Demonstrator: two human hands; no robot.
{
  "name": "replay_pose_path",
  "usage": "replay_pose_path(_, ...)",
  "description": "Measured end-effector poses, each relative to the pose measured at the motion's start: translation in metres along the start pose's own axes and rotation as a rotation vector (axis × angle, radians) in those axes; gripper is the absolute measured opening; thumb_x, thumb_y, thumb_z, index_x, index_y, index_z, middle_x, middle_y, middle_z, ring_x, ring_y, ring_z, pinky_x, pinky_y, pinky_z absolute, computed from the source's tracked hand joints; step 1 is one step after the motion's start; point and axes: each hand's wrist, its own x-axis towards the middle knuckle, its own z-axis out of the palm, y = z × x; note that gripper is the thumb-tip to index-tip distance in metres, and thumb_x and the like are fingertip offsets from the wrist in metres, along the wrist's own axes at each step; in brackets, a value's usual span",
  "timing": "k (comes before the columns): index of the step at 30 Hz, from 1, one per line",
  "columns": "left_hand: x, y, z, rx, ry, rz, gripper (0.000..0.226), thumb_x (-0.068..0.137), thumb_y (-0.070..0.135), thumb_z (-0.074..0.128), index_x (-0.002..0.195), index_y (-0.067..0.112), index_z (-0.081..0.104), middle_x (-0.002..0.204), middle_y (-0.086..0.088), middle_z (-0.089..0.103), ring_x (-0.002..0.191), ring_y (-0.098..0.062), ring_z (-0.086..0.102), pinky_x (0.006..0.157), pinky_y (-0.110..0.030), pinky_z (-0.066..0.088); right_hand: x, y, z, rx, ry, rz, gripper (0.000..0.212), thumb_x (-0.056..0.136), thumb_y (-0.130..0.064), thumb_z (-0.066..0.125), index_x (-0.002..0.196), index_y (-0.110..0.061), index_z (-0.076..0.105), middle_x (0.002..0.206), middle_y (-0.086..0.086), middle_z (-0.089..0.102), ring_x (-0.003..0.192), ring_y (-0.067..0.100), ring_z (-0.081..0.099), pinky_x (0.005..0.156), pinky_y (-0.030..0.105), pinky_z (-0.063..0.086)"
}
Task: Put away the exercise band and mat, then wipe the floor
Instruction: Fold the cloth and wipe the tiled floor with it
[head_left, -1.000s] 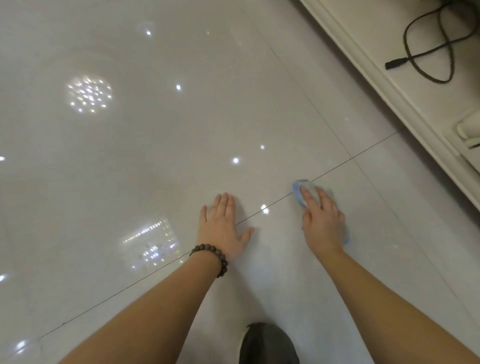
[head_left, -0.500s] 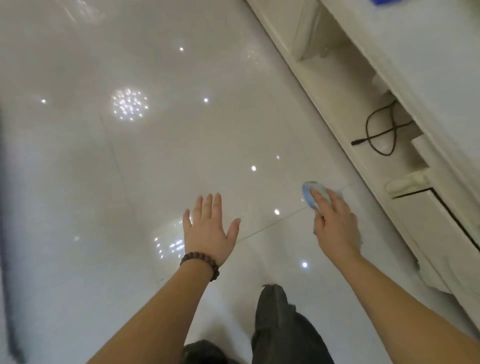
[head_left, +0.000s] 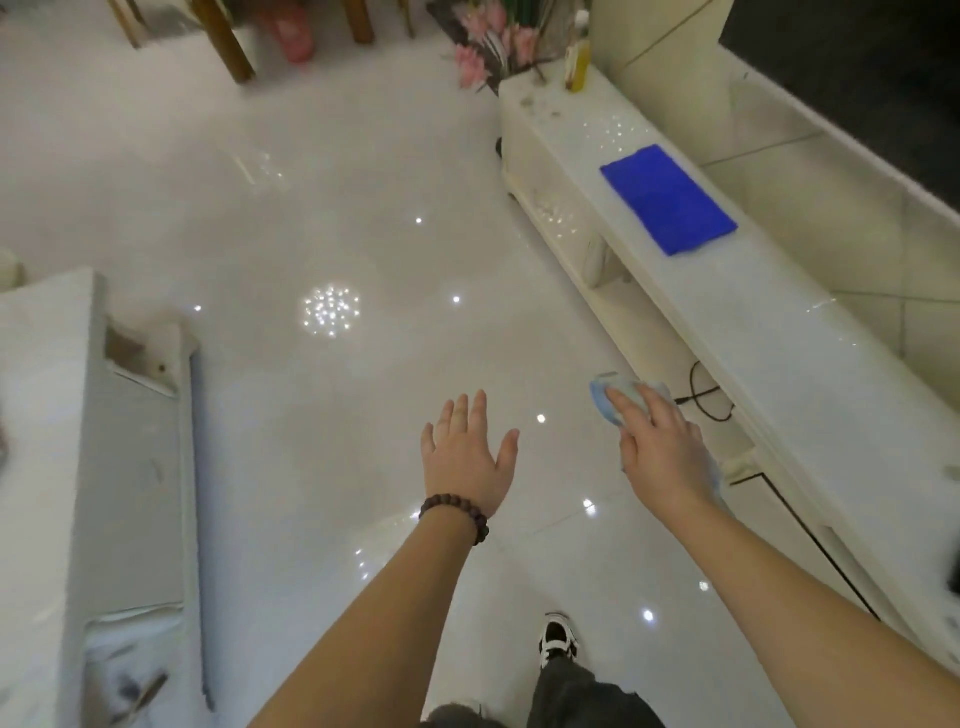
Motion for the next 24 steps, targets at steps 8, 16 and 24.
replay_pose_path(8,0.022,0.026,-0.031,0.05,0.034,-0.043,0.069,0.096,0.058,0.024,0.153,0.022,0.01,0.159,-0.002,0.017,0.147,-0.018,0.008,0.119,-0.043,0.006,0.031,-0.003,-0.036,0.077,0.077,-0.01,0.048,0.086,-0.018,0.044,0.133,-0.021,0.053,0.135,0.015,0.051,0.13,0.04,0.042,0.093,0.051,0.042)
replay_pose_path(16,0.084,0.031,-0.056,0.097,0.055,-0.034,0.069,0.096,0.058,0.026,0.153,0.021,0.011,0.159,-0.003,0.018,0.147,-0.02,0.008,0.119,-0.045,0.008,0.092,-0.003,-0.044,0.026,0.033,0.005,0.051,0.093,-0.011,0.051,0.141,-0.027,0.042,0.146,0.007,0.041,0.137,0.029,0.033,0.095,0.043,0.039)
replay_pose_path(24,0.214,0.014,-0.074,0.109,0.031,0.034,0.069,0.096,0.058,0.025,0.153,0.023,0.01,0.159,-0.003,0.017,0.148,-0.02,0.007,0.119,-0.045,0.007,0.2,-0.018,-0.015,0.021,0.042,0.107,0.05,0.096,-0.018,0.045,0.144,-0.032,0.036,0.15,0.004,0.034,0.136,0.026,0.032,0.102,0.039,0.034)
